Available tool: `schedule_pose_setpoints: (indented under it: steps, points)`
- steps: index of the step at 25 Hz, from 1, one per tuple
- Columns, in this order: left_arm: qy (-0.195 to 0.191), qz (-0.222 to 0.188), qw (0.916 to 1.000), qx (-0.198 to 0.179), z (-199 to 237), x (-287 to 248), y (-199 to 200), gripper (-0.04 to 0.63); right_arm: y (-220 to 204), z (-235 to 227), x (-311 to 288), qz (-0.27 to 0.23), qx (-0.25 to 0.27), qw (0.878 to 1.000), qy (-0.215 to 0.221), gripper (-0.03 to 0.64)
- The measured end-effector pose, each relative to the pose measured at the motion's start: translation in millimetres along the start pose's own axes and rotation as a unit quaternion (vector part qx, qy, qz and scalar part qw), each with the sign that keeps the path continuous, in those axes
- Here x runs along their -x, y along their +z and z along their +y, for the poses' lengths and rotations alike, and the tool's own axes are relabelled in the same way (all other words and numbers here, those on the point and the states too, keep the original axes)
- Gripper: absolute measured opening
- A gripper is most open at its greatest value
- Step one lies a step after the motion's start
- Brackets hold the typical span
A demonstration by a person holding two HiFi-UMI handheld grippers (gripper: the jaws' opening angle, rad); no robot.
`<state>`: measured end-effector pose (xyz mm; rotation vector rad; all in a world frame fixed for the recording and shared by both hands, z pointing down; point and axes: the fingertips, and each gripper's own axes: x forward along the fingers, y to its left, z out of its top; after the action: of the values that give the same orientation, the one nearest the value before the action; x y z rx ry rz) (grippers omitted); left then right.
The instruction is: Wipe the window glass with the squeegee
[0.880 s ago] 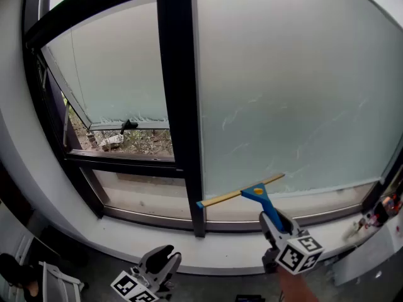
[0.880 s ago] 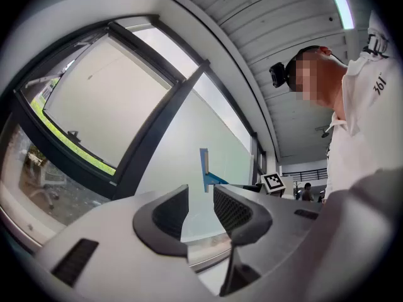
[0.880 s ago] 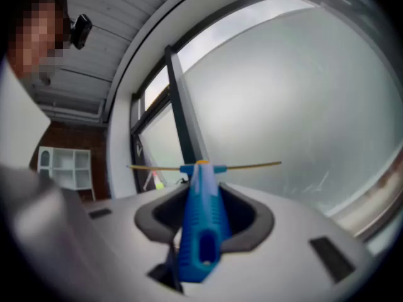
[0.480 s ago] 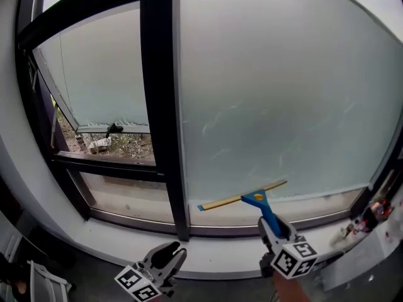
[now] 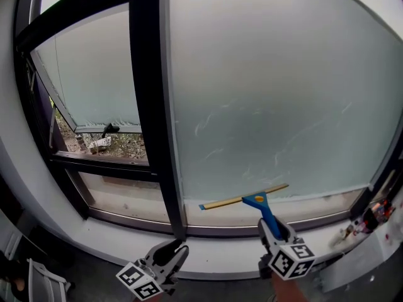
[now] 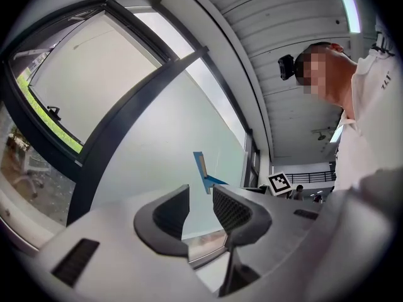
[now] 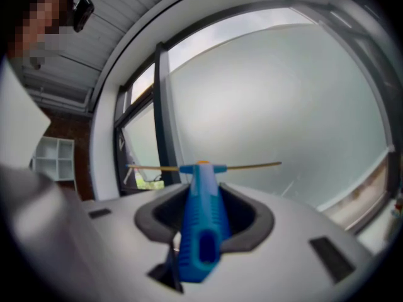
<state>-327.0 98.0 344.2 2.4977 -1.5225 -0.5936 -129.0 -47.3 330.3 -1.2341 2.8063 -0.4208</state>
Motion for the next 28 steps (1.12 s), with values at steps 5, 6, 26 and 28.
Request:
schedule_pose_setpoints:
  steps: [5,6,26,28]
  points:
    - [-0.008,0.011,0.9999,0.001,8,8,9,0.14,-7,1,6,0.0,-0.028,0.999,-0.023,0.156]
    - [-0.01,0.012,0.9999,0.0,10,9,11,0.14,-7,3,6,-0.001,-0.03,0.999,-0.026,0.156]
    - [-0.076,0.024,0.9959,-0.044,49,34,65,0.13,40,87,-14,-0.075,0.019,0.996,-0.042,0.155]
    - [-0.076,0.021,0.9958,-0.045,52,29,70,0.13,50,91,-21,-0.075,0.035,0.996,-0.045,0.155]
